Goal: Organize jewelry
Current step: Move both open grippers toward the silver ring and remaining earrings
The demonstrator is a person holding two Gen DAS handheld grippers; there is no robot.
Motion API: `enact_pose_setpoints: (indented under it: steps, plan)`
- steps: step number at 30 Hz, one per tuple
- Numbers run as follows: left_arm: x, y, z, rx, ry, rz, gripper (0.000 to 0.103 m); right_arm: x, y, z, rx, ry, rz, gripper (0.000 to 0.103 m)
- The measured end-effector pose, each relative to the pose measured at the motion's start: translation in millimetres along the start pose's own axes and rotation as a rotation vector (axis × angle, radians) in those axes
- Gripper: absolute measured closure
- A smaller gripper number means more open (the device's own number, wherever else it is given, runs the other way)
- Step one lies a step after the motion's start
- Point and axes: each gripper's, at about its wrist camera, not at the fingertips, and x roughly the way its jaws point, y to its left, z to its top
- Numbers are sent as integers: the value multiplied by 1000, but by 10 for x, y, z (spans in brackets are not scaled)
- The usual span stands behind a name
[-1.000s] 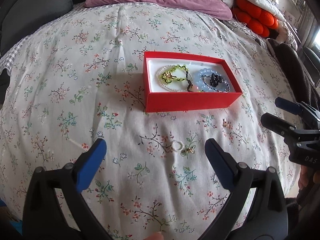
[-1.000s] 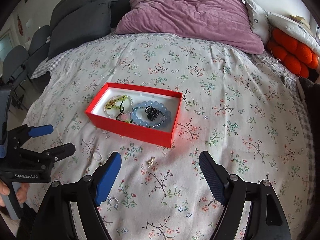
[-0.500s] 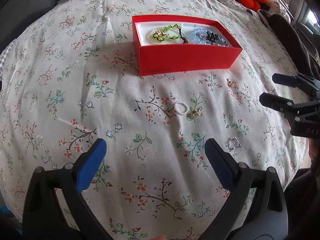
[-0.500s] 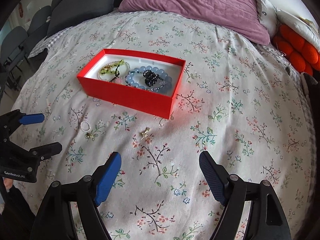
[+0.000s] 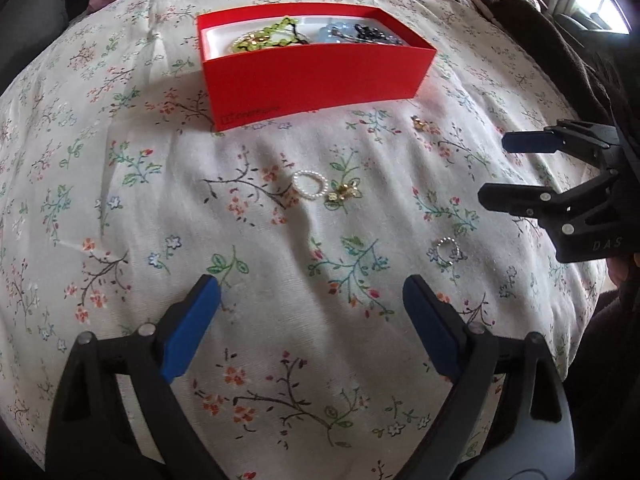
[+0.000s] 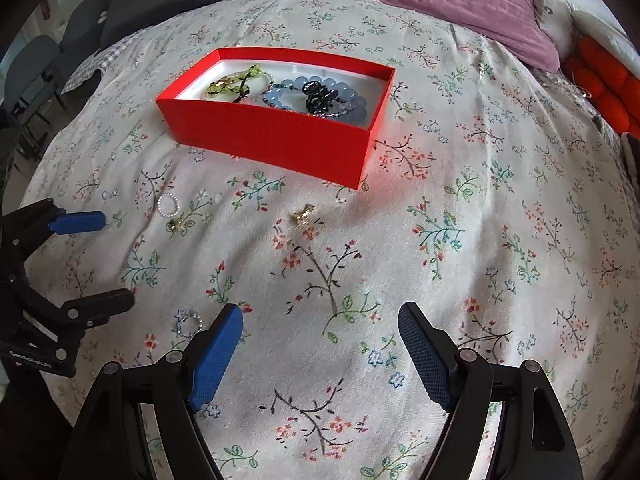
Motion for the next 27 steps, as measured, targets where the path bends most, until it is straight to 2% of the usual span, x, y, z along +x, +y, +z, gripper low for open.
enact_pose_setpoints:
  steps: [4,9,10,11,15,23,27]
  plan:
    - [41,-85,6,58,-6,3,17,-26,144,-125,-46,-40,83,22]
    - [-1,-10,-25,46,-10,-11,18,-24,406,-270,-149,-75,157,22]
    - [-11,6,-39,44,-11,-12,18,9,459,-290,-172,-67,167,26]
    - [-17,15,-47,43,-10,-11,18,43,504,-300,-192,-61,162,33]
    - [-36,25,-95,57,-9,-3,18,104,664,-336,-262,-78,135,41]
    - [-26,5,-90,60,-11,-8,18,181,647,-268,-244,-88,139,58]
    - [-39,16,-102,60,-10,-6,18,184,663,-268,-261,-100,129,61]
